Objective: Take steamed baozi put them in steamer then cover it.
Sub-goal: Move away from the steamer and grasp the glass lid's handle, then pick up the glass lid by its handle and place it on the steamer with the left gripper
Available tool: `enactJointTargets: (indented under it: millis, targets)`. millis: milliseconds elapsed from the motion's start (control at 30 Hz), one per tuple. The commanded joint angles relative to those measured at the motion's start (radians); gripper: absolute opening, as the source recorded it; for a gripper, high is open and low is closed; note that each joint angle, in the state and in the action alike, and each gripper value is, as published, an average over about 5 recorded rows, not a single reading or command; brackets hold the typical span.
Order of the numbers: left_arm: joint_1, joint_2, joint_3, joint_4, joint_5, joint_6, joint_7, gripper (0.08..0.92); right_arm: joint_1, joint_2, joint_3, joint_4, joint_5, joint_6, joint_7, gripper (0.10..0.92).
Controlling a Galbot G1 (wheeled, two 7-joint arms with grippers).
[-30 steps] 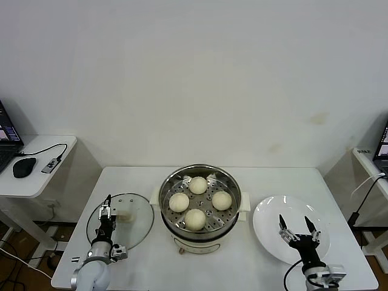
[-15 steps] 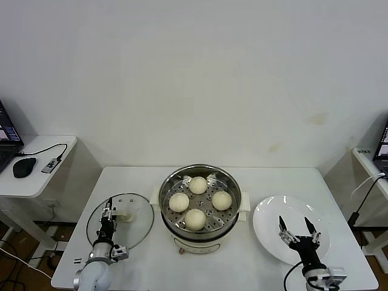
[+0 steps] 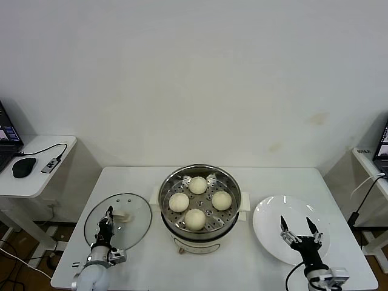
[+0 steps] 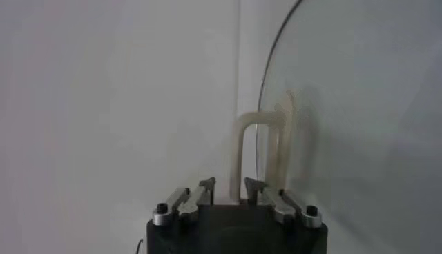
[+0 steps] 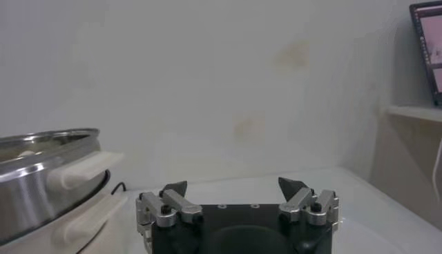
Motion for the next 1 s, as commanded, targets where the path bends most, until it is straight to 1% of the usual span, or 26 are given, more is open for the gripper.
enactJointTargets:
  millis: [33,200,367,533,600,667,800,900,1000]
  targets:
    - [0.046,-0.006,-0.01,-0.125,-0.013,0.032,0.043,0.145,0.001,-0.004,0.003,0.011,0.007,-0.001,-0.001,0.823]
    - [0.126,-0.03,-0.019,-0.317,-0.082,0.158,0.066,0.136,0.007,-0.01,0.005,0.018,0.024,-0.004,0.0,0.823]
    - [0.213,-0.032,-0.024,-0.517,-0.139,0.292,0.14,0.136,0.01,-0.016,0.0,0.02,0.036,-0.005,0.001,0.823]
    - [0.261,-0.003,-0.026,-0.613,-0.086,0.418,0.16,0.136,0.009,-0.018,-0.003,0.025,0.053,-0.009,0.002,0.823]
    - [0.27,0.008,-0.024,-0.651,-0.052,0.474,0.181,0.136,0.01,-0.021,-0.004,0.026,0.056,-0.013,0.003,0.823]
    - [0.274,0.013,-0.018,-0.71,-0.012,0.543,0.229,0.136,0.011,-0.024,-0.003,0.029,0.058,-0.019,0.004,0.823]
    - [0.252,0.009,0.0,-0.851,0.053,0.634,0.372,0.136,0.01,-0.027,0.005,0.036,0.056,-0.035,0.004,0.823]
    - [0.215,0.005,0.013,-0.932,0.076,0.67,0.472,0.136,0.009,-0.027,0.017,0.041,0.05,-0.049,0.004,0.823]
    - [0.184,0.003,0.021,-0.981,0.088,0.681,0.529,0.136,0.007,-0.026,0.03,0.049,0.041,-0.064,0.004,0.823]
